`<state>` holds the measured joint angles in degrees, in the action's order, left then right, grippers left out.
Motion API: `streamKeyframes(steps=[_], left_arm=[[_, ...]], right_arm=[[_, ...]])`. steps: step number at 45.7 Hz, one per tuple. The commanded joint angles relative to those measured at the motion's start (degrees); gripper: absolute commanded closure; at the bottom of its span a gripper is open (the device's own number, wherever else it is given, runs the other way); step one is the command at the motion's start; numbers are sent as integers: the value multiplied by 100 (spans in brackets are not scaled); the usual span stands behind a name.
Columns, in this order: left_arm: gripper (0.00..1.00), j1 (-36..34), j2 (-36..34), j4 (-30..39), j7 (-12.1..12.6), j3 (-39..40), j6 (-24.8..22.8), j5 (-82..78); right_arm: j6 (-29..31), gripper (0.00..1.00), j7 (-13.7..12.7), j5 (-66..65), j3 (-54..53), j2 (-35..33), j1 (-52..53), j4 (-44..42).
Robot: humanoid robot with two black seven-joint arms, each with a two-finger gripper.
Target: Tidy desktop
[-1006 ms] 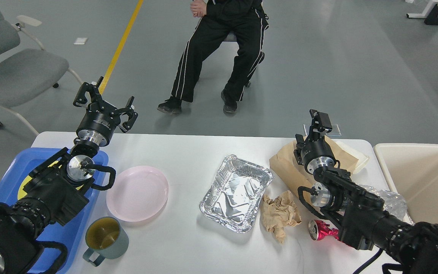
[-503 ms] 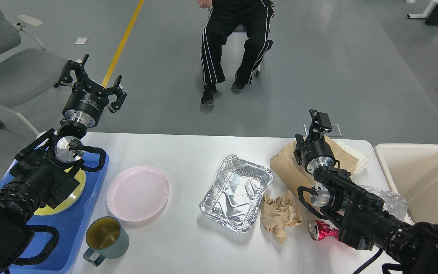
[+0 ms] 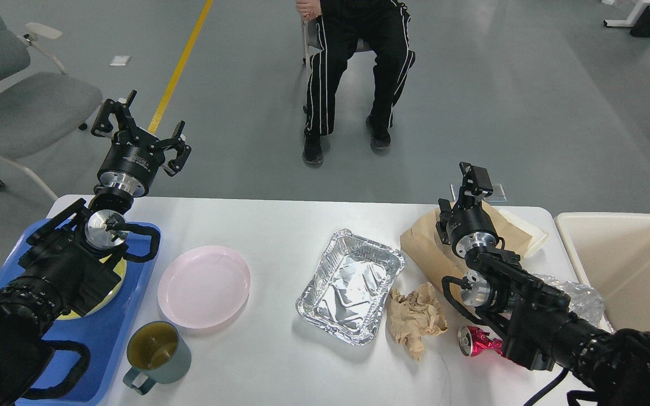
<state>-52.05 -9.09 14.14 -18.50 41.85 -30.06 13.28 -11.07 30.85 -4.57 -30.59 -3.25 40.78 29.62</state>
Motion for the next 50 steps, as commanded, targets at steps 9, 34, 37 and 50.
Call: streamKeyframes(steps=[9,34,37,50], left_arm=[[4,-69,-49,1,153,-19,44,-18],[4,-1404,-1244,-17,1321,-4560,18,-88],[4,-1641,-1262,-17,1760,-5325,18,-97],[4,-2099,-1183,-8,4704,-6268,-851,-106]], right_arm=[[0,0,0,0,0,0,0,0],[0,0,0,0,0,0,0,0],[0,0,0,0,0,0,-9,0],[0,0,0,0,0,0,0,0]])
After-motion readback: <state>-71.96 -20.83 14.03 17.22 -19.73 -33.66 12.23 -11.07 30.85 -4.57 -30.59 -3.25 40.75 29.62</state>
